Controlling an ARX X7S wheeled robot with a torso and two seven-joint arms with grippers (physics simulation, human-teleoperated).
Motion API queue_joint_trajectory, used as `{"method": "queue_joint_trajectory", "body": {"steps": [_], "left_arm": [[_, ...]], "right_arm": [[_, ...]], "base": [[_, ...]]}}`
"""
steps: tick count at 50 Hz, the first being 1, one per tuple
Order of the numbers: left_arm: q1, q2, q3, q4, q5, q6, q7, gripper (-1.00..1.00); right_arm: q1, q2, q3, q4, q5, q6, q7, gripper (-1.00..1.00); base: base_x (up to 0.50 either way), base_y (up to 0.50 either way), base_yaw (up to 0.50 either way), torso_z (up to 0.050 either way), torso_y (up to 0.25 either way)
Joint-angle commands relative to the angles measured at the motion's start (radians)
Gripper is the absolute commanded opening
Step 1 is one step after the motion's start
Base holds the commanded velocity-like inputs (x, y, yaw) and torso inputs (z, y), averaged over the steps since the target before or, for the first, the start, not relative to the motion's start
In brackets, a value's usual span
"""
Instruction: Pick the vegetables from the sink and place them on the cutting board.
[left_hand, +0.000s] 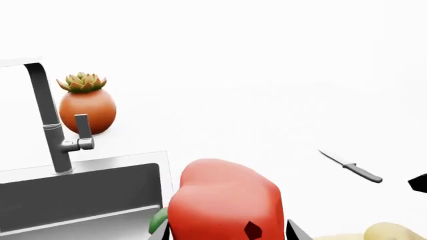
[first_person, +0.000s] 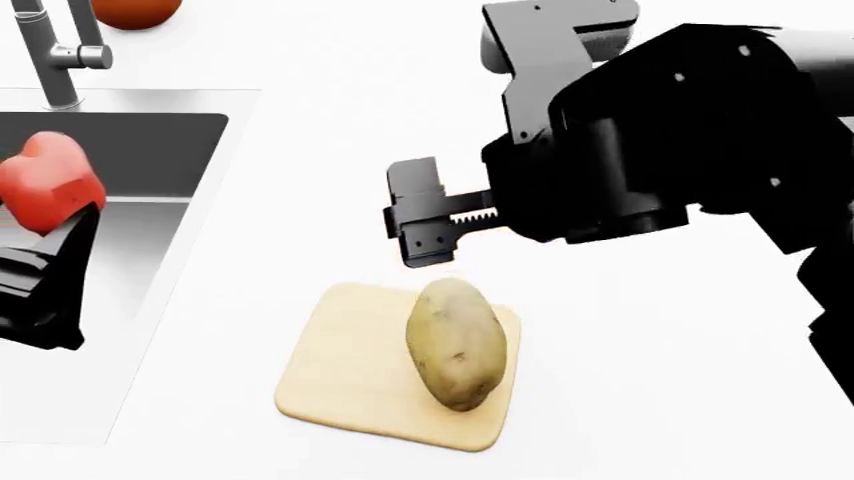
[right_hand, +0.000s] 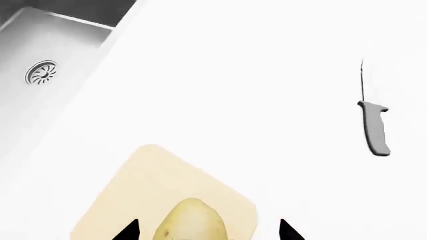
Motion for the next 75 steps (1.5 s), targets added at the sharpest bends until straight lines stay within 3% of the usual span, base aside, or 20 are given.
{"method": "queue_joint_trajectory", "body": {"steps": [1, 3, 9, 18, 24, 52, 67, 68, 75], "left_arm": [[-0.04, 0.033, 0.055, 0.048, -0.047, -0.054, -0.027, -1.0], [-0.056, 0.046, 0.088, 0.056, -0.052, -0.063, -0.031, -1.0], [-0.102, 0.104, 0.219, 0.012, -0.024, -0.054, -0.046, -1.0], [-0.149, 0.204, 0.362, -0.134, 0.007, -0.04, -0.05, -1.0], [-0.147, 0.203, 0.479, -0.195, 0.076, 0.036, -0.04, -1.0], [-0.131, 0.197, 0.656, -0.337, 0.159, 0.091, -0.045, -1.0], [-0.126, 0.192, 0.642, -0.302, 0.117, 0.041, -0.044, -1.0], [-0.127, 0.191, 0.649, -0.302, 0.124, 0.047, -0.047, 1.0], [-0.135, 0.192, 0.635, -0.3, 0.117, 0.037, -0.058, 1.0]], "right_arm": [[-0.001, 0.219, 0.122, -0.376, -0.034, -0.234, 0.251, 1.0], [-0.014, 0.265, 0.152, -0.448, -0.022, -0.282, 0.32, 1.0], [-0.057, 0.38, 0.223, -0.634, -0.05, -0.401, 0.34, 1.0], [-0.073, 0.503, 0.279, -0.819, -0.042, -0.458, 0.396, 1.0], [-0.089, 0.592, 0.31, -0.927, -0.022, -0.491, 0.437, 1.0], [-0.017, 0.594, 0.328, -0.923, 0.031, -0.422, 0.465, 1.0], [-0.039, 0.593, 0.331, -0.919, 0.04, -0.441, 0.468, 1.0], [-0.039, 0.592, 0.33, -0.919, 0.04, -0.439, 0.471, 1.0], [-0.056, 0.596, 0.338, -0.925, 0.044, -0.46, 0.458, 1.0]], "base": [[0.0, 0.0, 0.0, 0.0, 0.0], [0.0, 0.0, 0.0, 0.0, 0.0], [0.0, 0.0, 0.0, 0.0, 0.0], [0.0, 0.0, 0.0, 0.0, 0.002], [0.0, 0.0, 0.0, 0.0, 0.0], [0.0, 0.0, 0.0, 0.0, 0.0], [0.0, 0.0, 0.0, 0.0, 0.0], [0.0, 0.0, 0.0, 0.0, 0.0], [0.0, 0.0, 0.0, 0.0, 0.0]]}}
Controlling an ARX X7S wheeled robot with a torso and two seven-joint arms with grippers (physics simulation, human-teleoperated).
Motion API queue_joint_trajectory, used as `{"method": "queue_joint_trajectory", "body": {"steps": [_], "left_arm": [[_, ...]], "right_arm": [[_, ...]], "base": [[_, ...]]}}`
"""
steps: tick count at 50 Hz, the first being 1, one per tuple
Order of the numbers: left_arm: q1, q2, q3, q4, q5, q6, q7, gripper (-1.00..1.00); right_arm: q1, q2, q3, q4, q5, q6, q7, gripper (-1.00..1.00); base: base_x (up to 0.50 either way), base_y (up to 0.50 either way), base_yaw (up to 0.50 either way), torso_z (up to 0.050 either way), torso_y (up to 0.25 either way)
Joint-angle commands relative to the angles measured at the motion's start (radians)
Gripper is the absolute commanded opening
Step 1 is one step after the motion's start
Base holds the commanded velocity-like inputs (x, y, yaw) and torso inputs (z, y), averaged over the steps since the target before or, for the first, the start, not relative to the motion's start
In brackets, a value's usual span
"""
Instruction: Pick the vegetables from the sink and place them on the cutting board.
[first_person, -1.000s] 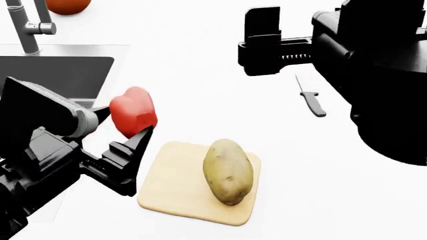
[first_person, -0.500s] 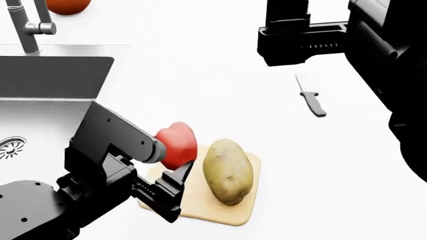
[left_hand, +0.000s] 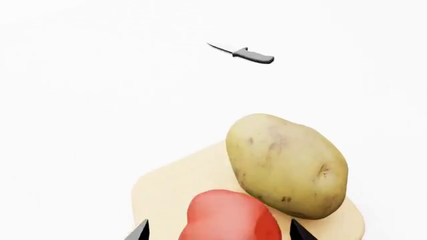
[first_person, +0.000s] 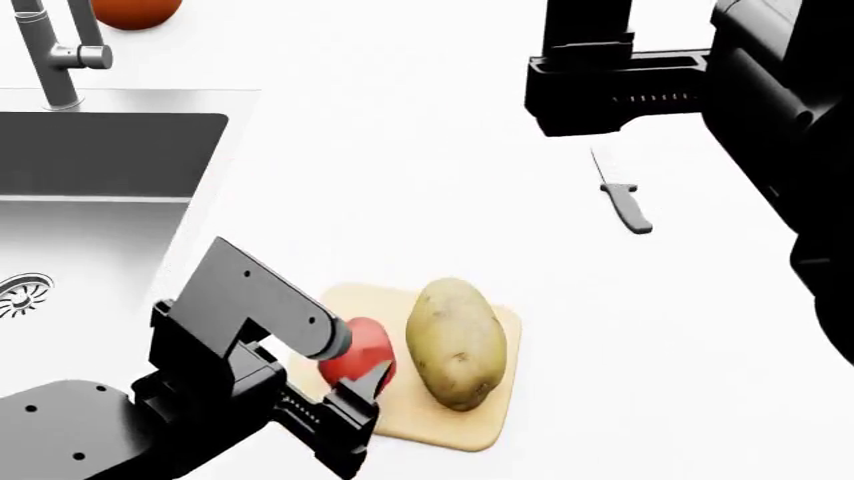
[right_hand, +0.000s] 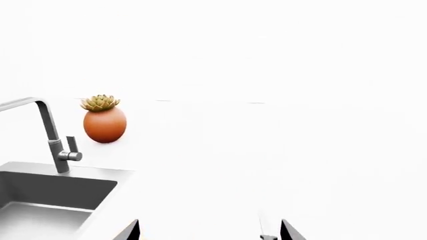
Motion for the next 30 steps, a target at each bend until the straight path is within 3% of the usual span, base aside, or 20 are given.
{"method": "queue_joint_trajectory", "body": {"steps": [1, 10, 22, 30], "left_arm": [[-0.006, 0.001, -0.017, 0.011, -0.021, -0.023, -0.016, 1.0], [-0.042, 0.007, -0.096, 0.078, -0.078, -0.098, -0.036, 1.0], [-0.176, 0.011, -0.331, 0.058, -0.152, -0.184, -0.075, 1.0], [-0.255, -0.065, -0.448, 0.018, -0.164, -0.194, -0.069, 1.0]], "right_arm": [[-0.02, 0.003, 0.008, -0.006, 0.008, -0.021, -0.008, 1.0], [-0.025, 0.002, 0.01, 0.0, 0.006, -0.025, -0.012, 1.0], [-0.057, 0.011, 0.006, -0.011, -0.016, -0.045, -0.023, 1.0], [-0.091, 0.049, 0.011, -0.048, -0.044, -0.071, -0.043, 1.0]], "base": [[0.0, 0.0, 0.0, 0.0, 0.0], [0.0, 0.0, 0.0, 0.0, 0.0], [0.0, 0.0, 0.0, 0.0, 0.0], [0.0, 0.0, 0.0, 0.0, 0.0]]}}
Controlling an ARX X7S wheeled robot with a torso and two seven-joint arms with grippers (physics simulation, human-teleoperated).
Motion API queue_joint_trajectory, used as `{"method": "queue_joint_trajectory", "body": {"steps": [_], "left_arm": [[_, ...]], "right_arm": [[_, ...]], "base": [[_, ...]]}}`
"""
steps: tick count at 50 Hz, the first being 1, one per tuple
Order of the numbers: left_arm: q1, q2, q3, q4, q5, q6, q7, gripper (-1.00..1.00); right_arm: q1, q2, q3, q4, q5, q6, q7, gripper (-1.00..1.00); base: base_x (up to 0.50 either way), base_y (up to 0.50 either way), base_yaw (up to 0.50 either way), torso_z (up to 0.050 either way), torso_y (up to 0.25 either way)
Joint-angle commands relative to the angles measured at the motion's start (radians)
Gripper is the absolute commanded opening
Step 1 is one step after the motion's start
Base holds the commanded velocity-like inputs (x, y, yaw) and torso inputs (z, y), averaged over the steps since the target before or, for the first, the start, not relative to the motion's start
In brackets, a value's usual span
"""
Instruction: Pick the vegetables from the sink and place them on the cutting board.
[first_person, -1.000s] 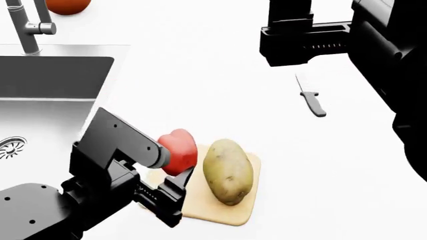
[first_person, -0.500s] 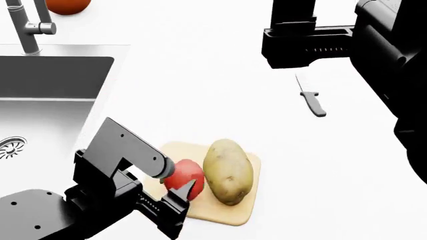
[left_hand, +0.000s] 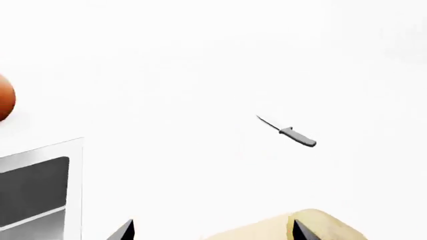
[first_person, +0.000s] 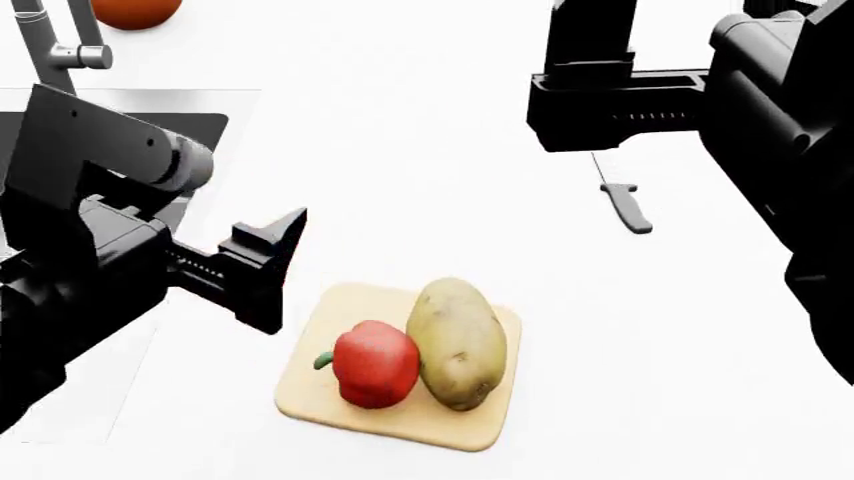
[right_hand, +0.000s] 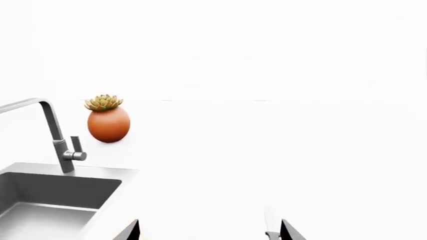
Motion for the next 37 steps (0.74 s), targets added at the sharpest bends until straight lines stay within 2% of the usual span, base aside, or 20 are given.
{"method": "queue_joint_trajectory", "body": {"steps": [1, 8, 10, 13, 14, 15, 18, 20, 23, 26, 37], "left_arm": [[-0.101, -0.065, -0.158, -0.032, -0.031, -0.037, -0.008, 1.0], [-0.13, -0.13, -0.193, -0.06, -0.015, -0.016, 0.0, 1.0], [-0.215, -0.163, -0.219, -0.106, -0.008, -0.034, -0.003, 1.0], [-0.249, -0.164, -0.203, -0.104, -0.004, -0.045, -0.012, 1.0], [-0.268, -0.181, -0.165, -0.097, 0.01, -0.045, -0.013, 1.0], [-0.292, -0.157, -0.196, -0.109, 0.004, -0.066, -0.034, 1.0], [-0.336, -0.153, -0.212, -0.144, 0.007, -0.087, -0.049, 1.0], [-0.344, -0.137, -0.2, -0.146, 0.015, -0.09, -0.068, 1.0], [-0.371, -0.163, -0.145, -0.166, 0.033, -0.071, -0.051, 1.0], [-0.424, -0.145, -0.175, -0.22, 0.031, -0.107, -0.071, 1.0], [-0.467, -0.121, -0.188, -0.242, 0.012, -0.139, -0.086, 1.0]], "right_arm": [[-0.044, 0.036, 0.002, -0.035, -0.03, -0.031, -0.02, 1.0], [-0.035, 0.075, 0.017, -0.059, -0.026, -0.029, -0.017, 1.0], [-0.022, 0.099, 0.026, -0.07, -0.023, -0.02, -0.014, 1.0], [-0.021, 0.104, 0.028, -0.067, -0.029, -0.018, -0.017, 1.0], [-0.016, 0.102, 0.024, -0.059, -0.036, -0.007, -0.018, 1.0], [-0.005, 0.1, 0.026, -0.052, -0.051, 0.002, -0.026, 1.0], [0.015, 0.092, 0.018, -0.036, -0.075, 0.039, -0.042, 1.0], [0.023, 0.09, 0.025, -0.028, -0.066, 0.039, -0.046, 1.0], [0.058, 0.075, 0.029, -0.004, -0.059, 0.071, -0.053, 1.0], [0.086, 0.059, 0.028, 0.02, -0.066, 0.102, -0.059, 1.0], [0.161, 0.014, 0.042, 0.112, -0.087, 0.141, -0.069, 1.0]], "base": [[0.0, 0.0, 0.0, 0.0, 0.0], [0.0, 0.0, 0.0, 0.0, 0.0], [0.0, 0.0, 0.0, 0.0, 0.0], [0.0, 0.0, 0.0, 0.0, 0.0], [0.0, 0.0, 0.0, 0.0, 0.0], [0.0, 0.0, 0.0, 0.0, 0.0], [0.0, 0.0, 0.0, 0.0, 0.0], [0.0, 0.0, 0.0, 0.0, 0.0], [0.0, 0.0, 0.0, 0.0, 0.0], [0.0, 0.0, 0.0, 0.0, 0.0], [0.0, 0.0, 0.0, 0.0, 0.0]]}}
